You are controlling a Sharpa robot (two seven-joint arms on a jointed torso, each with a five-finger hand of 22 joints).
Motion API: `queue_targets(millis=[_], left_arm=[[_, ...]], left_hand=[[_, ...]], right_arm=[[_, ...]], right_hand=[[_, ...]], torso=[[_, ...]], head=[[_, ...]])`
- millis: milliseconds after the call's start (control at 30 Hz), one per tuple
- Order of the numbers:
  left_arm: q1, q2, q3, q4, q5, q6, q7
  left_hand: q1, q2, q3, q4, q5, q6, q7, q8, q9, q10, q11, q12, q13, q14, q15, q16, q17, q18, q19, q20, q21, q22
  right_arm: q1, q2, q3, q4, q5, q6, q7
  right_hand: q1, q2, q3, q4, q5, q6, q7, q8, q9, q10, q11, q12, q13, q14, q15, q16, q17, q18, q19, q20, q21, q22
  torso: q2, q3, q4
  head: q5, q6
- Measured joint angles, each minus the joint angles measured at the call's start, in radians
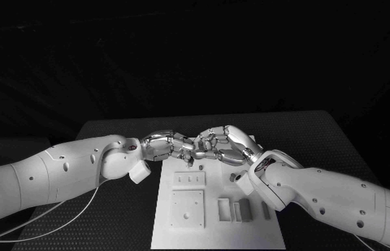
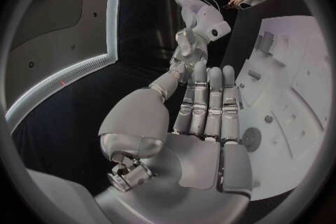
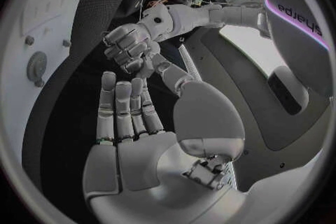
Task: Assemble the parts on the task board
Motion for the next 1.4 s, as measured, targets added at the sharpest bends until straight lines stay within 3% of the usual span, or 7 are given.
queue_targets(millis=[267,533,700,833,1233,1400], left_arm=[[0.000,-0.001,0.000,-0.002,0.000,0.003,0.000],[0.000,-0.001,0.000,-0.002,0.000,0.007,-0.001],[0.000,-0.001,0.000,-0.002,-0.001,0.010,-0.002],[0.000,-0.003,0.000,0.000,-0.001,0.011,-0.002],[0.000,-0.001,0.000,0.000,0.003,0.006,-0.003],[0.000,0.003,0.001,0.003,0.015,-0.033,-0.014]], left_hand=[[0.002,0.000,0.000,0.000,0.002,-0.001,-0.001,0.000,0.000,-0.001,0.001,0.000,0.000,-0.001,0.001,0.000,0.000,0.000,0.000,0.000,0.000,0.000],[0.002,0.000,-0.003,0.000,0.002,-0.001,-0.001,0.000,0.000,-0.001,0.002,0.000,0.000,-0.001,0.001,0.000,0.000,0.000,0.000,0.000,0.000,0.000],[0.002,0.000,-0.003,0.000,0.002,-0.001,-0.001,0.000,0.000,-0.001,0.002,0.000,0.000,-0.001,0.001,0.000,0.000,0.000,0.000,0.000,0.000,0.000],[0.004,-0.002,-0.004,-0.001,0.002,-0.001,-0.001,0.000,0.000,-0.001,0.002,0.000,0.000,-0.001,0.001,0.000,0.000,0.000,0.000,0.000,0.000,0.000],[0.001,0.000,-0.005,-0.003,0.000,-0.001,-0.001,0.004,0.000,-0.001,0.002,0.000,0.000,-0.001,0.001,0.000,0.000,0.000,0.000,0.000,-0.004,0.000],[-0.001,-0.003,-0.007,-0.004,0.000,-0.010,-0.003,0.003,0.000,-0.007,0.007,-0.008,0.000,-0.001,0.001,0.000,0.002,0.000,0.000,0.000,-0.004,0.000]], right_arm=[[0.000,0.002,0.000,-0.001,-0.002,0.000,0.000],[0.000,0.004,0.000,-0.008,-0.008,-0.001,-0.001],[0.000,0.006,0.000,-0.008,-0.009,-0.004,-0.001],[0.000,0.008,0.001,-0.008,-0.010,-0.008,0.000],[-0.003,0.008,0.002,0.003,0.001,-0.020,0.000],[-0.004,0.006,0.005,0.004,0.015,-0.027,-0.009]], right_hand=[[0.000,0.000,-0.006,0.000,0.000,-0.005,0.005,-0.003,-0.002,0.004,-0.004,0.000,-0.005,0.000,0.000,0.000,-0.003,0.000,0.000,0.000,-0.004,0.000],[0.059,0.058,0.014,0.000,0.000,0.019,-0.006,0.013,-0.001,0.013,-0.013,0.007,-0.012,0.008,-0.008,0.006,-0.005,0.000,0.007,0.005,-0.004,0.001],[0.069,0.075,0.031,0.000,0.000,0.046,-0.016,0.028,0.001,0.031,-0.023,0.015,-0.015,0.021,-0.019,0.018,-0.005,0.000,0.026,0.000,0.000,0.001],[0.072,0.083,0.058,0.002,-0.004,0.062,-0.026,0.028,0.001,0.047,-0.032,0.023,-0.019,0.039,-0.028,0.025,-0.005,0.000,0.042,-0.005,0.006,0.002],[0.064,0.099,0.075,0.000,0.000,0.065,-0.028,0.027,0.000,0.057,-0.036,0.027,-0.022,0.046,-0.033,0.033,-0.005,0.000,0.056,-0.012,0.010,0.002],[0.067,0.104,0.075,0.000,0.000,0.065,-0.029,0.027,0.000,0.060,-0.038,0.031,-0.022,0.053,-0.037,0.039,-0.005,0.000,0.060,-0.017,0.014,0.002]], torso=[[0.000,0.0005,0.0002],[0.000,0.0000,0.0002],[0.000,-0.0001,0.0002],[0.000,-0.0003,0.0002],[0.000,0.0000,0.0002],[0.000,0.0006,0.0005]], head=[[0.001,-0.001],[0.000,-0.002],[0.000,-0.003],[0.000,-0.003],[0.003,-0.002],[0.003,-0.002]])
